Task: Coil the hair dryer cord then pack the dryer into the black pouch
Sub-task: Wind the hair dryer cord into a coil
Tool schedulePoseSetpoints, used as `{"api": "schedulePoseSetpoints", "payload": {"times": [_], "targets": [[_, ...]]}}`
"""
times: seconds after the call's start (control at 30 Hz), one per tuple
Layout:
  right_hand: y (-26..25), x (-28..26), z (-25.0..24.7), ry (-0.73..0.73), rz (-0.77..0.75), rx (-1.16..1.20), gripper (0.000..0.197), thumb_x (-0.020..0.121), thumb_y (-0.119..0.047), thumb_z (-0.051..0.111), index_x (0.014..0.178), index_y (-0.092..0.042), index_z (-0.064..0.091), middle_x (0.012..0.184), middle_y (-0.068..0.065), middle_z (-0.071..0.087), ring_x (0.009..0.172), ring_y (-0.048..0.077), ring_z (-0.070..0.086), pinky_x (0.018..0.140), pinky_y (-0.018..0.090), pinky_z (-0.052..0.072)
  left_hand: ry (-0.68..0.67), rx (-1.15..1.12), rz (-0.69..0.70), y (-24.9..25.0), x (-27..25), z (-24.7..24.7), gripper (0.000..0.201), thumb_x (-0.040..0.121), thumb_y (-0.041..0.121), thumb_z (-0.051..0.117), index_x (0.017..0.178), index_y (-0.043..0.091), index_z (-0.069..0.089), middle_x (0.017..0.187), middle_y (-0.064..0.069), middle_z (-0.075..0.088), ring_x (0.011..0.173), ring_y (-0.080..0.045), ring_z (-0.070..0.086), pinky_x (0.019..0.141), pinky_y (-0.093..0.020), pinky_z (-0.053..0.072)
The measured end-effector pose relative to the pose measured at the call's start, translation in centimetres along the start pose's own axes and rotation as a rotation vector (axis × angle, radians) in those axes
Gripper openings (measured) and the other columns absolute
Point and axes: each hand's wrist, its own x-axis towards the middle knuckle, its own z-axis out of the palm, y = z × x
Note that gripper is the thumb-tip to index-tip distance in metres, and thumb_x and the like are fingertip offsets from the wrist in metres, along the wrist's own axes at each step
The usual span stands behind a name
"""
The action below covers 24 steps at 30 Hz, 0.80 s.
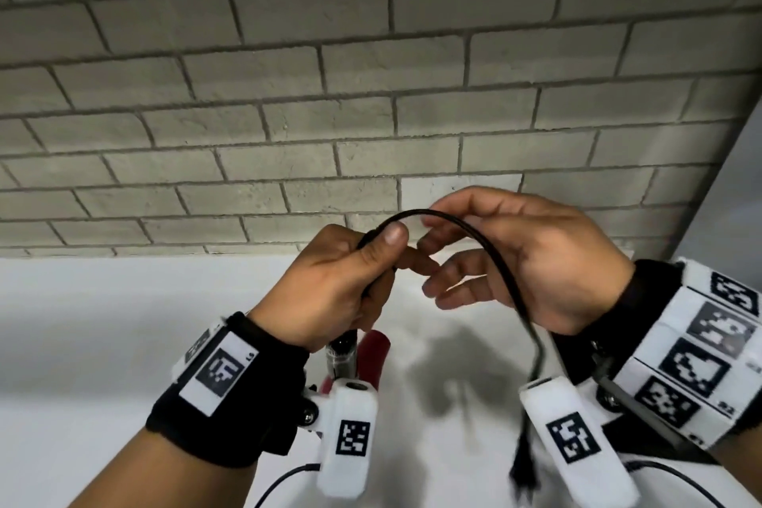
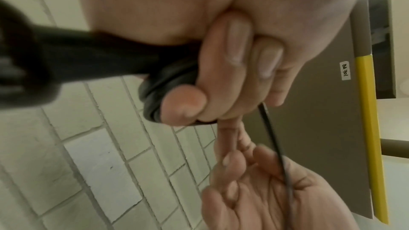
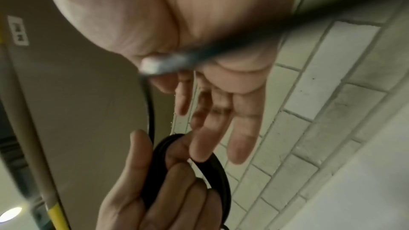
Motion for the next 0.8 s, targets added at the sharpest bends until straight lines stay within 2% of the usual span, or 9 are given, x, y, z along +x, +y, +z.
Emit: {"api": "schedulePoseSetpoints", "payload": {"times": [0.1,0.2,0.27,0.37,0.43,0.57,0.63,0.7,0.8], "targets": [[-1.2,-0.4,0.3,0.007,0.021,-0.024,0.03,0.082,-0.014,0.052,0.106,-0.002,0.064,0.091,0.022,0.065,0.06,0.039,0.065,0.064,0.05,0.054,0.048,0.124,-0.006,0.3,0.0,0.1,0.064,0.095,0.044,0.049,0.064,-0.008,0.071,0.036,-0.003,0.04,0.049,-0.007,0.063,0.046,-0.019,0.039],[-1.9,-0.1,0.9,0.066,-0.18,-0.599,0.022,0.078,-0.023,0.076,0.099,-0.022,0.07,0.085,0.001,0.073,0.061,0.02,0.068,0.058,0.037,0.055,0.029,0.251,-0.025,0.3,-0.2,0.5,0.05,0.095,0.046,0.049,0.053,0.029,0.07,0.038,0.002,0.045,0.059,-0.032,0.062,0.058,-0.047,0.044],[-2.6,0.3,1.4,0.068,-0.313,-0.955,0.011,0.081,-0.029,0.073,0.091,-0.027,0.074,0.083,-0.008,0.075,0.076,0.011,0.07,0.073,0.039,0.057,-0.007,0.238,-0.051,0.2,-0.4,0.3,0.04,0.09,0.049,0.052,0.07,0.023,0.074,0.041,0.003,0.044,0.045,-0.021,0.045,0.051,-0.042,0.038],[-3.9,0.7,1.9,-0.028,-0.272,-1.227,0.014,0.089,-0.03,0.062,0.079,-0.026,0.071,0.075,-0.015,0.069,0.074,0.002,0.064,0.071,0.028,0.051,-0.09,0.209,-0.048,-0.1,-0.8,-0.1,0.044,0.087,0.046,0.059,0.09,0.004,0.074,0.043,0.004,0.039,0.043,-0.016,0.033,0.045,-0.03,0.029],[-4.4,1.4,1.9,-0.125,-0.125,-1.211,0.024,0.092,-0.034,0.057,0.071,-0.025,0.066,0.063,-0.013,0.062,0.056,0.005,0.054,0.059,0.024,0.045,-0.13,0.185,-0.025,0.1,-1.2,0.0,0.055,0.085,0.051,0.062,0.09,-0.004,0.071,0.045,0.0,0.036,0.044,-0.018,0.03,0.043,-0.041,0.032],[-3.9,2.5,2.3,-0.259,0.048,-0.769,0.04,0.09,-0.027,0.054,0.051,-0.021,0.051,0.048,-0.006,0.041,0.047,0.01,0.036,0.053,0.024,0.033,-0.221,0.015,0.019,1.0,-1.4,0.6,0.042,0.092,0.05,0.054,0.063,0.027,0.073,0.041,0.001,0.033,0.041,-0.026,0.029,0.074,-0.078,0.04],[-3.2,2.9,2.4,-0.229,0.069,-0.591,0.04,0.084,-0.025,0.055,0.046,-0.02,0.044,0.043,-0.007,0.034,0.042,0.01,0.028,0.047,0.027,0.024,-0.208,-0.041,-0.017,0.9,-1.3,0.5,0.047,0.091,0.047,0.05,0.065,0.016,0.074,0.038,-0.001,0.035,0.039,-0.023,0.028,0.059,-0.061,0.046],[-2.4,3.1,2.6,-0.177,0.05,-0.585,0.036,0.08,-0.024,0.054,0.048,-0.015,0.042,0.042,-0.002,0.03,0.041,0.014,0.026,0.045,0.032,0.02,-0.208,-0.087,-0.038,0.7,-1.2,0.4,0.053,0.089,0.045,0.044,0.083,0.003,0.077,0.037,-0.003,0.034,0.036,-0.018,0.026,0.044,-0.032,0.03],[-1.5,2.7,3.2,-0.124,0.017,-0.629,0.017,0.085,-0.022,0.051,0.076,-0.008,0.054,0.04,-0.007,0.039,0.034,0.007,0.033,0.042,0.022,0.026,-0.231,-0.181,-0.026,0.2,-1.1,0.6,0.057,0.091,0.04,0.041,0.097,-0.008,0.072,0.037,0.002,0.033,0.036,-0.016,0.023,0.044,-0.027,0.024]]}}
